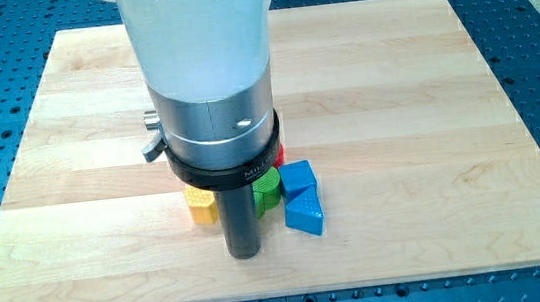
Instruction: Separate the blue blocks
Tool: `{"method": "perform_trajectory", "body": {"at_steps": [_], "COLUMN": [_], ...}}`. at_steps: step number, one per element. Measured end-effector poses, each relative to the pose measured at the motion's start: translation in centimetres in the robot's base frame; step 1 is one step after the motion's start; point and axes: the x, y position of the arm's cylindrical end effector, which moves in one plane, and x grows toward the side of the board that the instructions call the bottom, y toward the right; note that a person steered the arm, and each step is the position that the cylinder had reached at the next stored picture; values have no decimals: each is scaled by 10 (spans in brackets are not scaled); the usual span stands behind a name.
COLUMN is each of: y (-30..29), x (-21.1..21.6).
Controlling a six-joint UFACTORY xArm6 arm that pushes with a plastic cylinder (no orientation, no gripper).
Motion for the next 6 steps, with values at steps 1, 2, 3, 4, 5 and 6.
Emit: {"method": "perform_trajectory", "body": {"at_steps": [1,2,3,4,5,6], "y": [5,37,54,72,84,85], "x": [35,34,9,6,-8,-34]}}
